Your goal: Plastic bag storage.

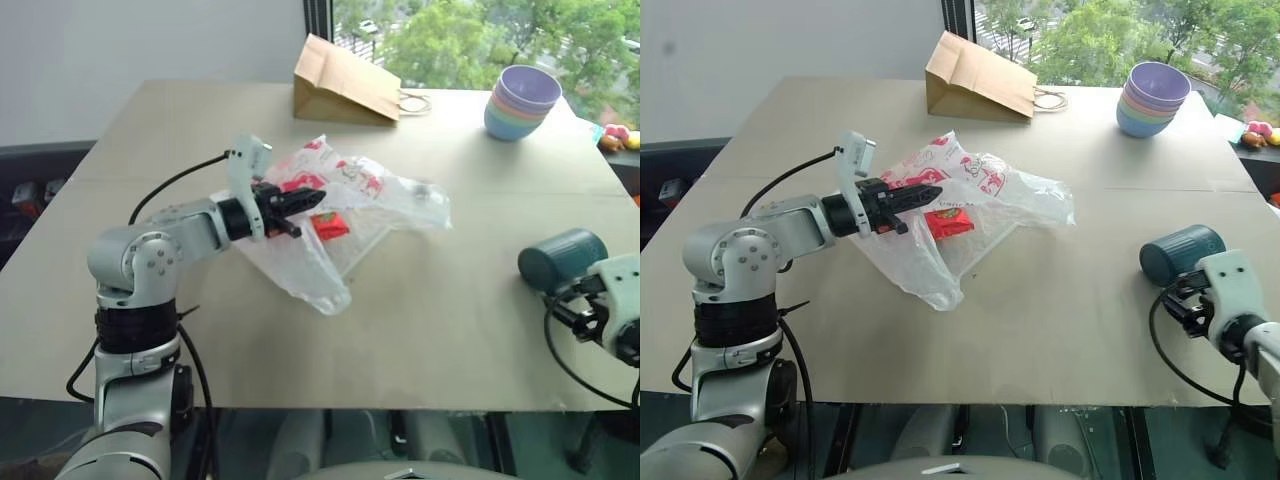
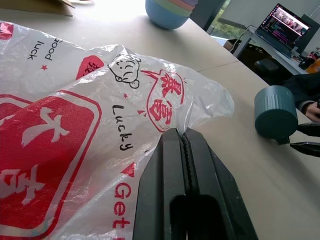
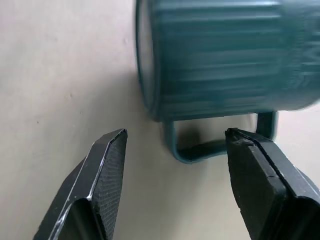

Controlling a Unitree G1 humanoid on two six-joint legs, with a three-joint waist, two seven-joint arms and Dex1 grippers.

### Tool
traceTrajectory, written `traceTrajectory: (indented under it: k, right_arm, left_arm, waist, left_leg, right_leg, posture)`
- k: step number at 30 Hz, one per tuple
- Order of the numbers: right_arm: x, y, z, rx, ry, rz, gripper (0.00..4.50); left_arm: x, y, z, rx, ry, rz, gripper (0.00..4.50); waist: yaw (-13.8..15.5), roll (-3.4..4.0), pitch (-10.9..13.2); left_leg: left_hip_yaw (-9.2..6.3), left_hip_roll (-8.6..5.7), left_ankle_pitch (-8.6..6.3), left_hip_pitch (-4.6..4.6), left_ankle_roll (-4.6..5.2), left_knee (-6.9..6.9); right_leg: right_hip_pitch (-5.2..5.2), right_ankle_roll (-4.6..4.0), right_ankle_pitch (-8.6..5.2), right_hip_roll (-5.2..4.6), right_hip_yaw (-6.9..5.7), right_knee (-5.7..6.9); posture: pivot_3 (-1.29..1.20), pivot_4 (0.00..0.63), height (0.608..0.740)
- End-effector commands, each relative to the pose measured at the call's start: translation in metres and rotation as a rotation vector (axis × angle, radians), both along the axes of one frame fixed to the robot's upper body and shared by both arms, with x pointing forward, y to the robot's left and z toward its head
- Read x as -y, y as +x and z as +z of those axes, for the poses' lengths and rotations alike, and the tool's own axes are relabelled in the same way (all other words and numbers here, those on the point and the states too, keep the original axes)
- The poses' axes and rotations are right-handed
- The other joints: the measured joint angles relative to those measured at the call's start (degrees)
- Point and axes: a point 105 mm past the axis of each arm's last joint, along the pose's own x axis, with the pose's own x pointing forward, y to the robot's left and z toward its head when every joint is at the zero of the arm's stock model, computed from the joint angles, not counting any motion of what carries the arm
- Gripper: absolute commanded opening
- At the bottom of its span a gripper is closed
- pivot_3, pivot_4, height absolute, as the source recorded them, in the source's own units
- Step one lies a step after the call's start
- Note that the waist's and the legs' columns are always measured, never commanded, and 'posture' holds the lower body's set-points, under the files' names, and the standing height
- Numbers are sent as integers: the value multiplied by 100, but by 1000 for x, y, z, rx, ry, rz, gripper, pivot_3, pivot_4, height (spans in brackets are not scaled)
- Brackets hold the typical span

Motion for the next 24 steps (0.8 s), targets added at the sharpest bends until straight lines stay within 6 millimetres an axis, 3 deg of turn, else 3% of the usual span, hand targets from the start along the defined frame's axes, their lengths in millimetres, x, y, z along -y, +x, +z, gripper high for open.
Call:
traceTrajectory:
  k: [1, 6, 11, 20, 24]
  right_arm:
    - [23, 2, 16, 47, 101, -164, 3158]
    - [24, 17, 14, 3, 287, -325, 3158]
    - [29, 24, 0, -80, 246, -440, 3158]
    - [35, 31, -9, -146, 223, -495, 3158]
    - [36, 27, -21, -200, 225, -492, 1882]
  left_arm:
    - [0, -5, 14, 62, -19, -11, 0]
    - [1, -4, 11, 56, -26, -12, 0]
    - [1, -5, 9, 48, -27, -16, 0]
    - [2, -8, 7, 46, -26, -15, 0]
    - [1, -8, 6, 47, -26, -10, 0]
  waist:
    - [-3, 0, 0]
    - [-7, 5, -1]
    - [9, 8, 0]
    - [-14, 12, 2]
    - [-13, 13, 1]
  left_leg:
    - [0, 0, 0, 0, 0, 1]
    - [-5, 3, 0, 4, 0, -1]
    - [-5, 0, 0, -6, 0, -3]
    - [-3, 1, -1, -5, 3, -3]
    - [-2, 0, -1, -6, 3, -3]
  right_leg:
    - [0, 0, 0, 0, 0, 0]
    - [0, -2, 0, 6, -2, 4]
    - [-1, 3, 7, 2, -3, -1]
    - [-1, 20, 13, 2, -3, -6]
    - [-1, 20, 14, 2, -2, -7]
  posture:
    - [0, 150, 740]
    - [0, 150, 740]
    - [0, 150, 739]
    - [0, 150, 739]
    - [0, 150, 739]
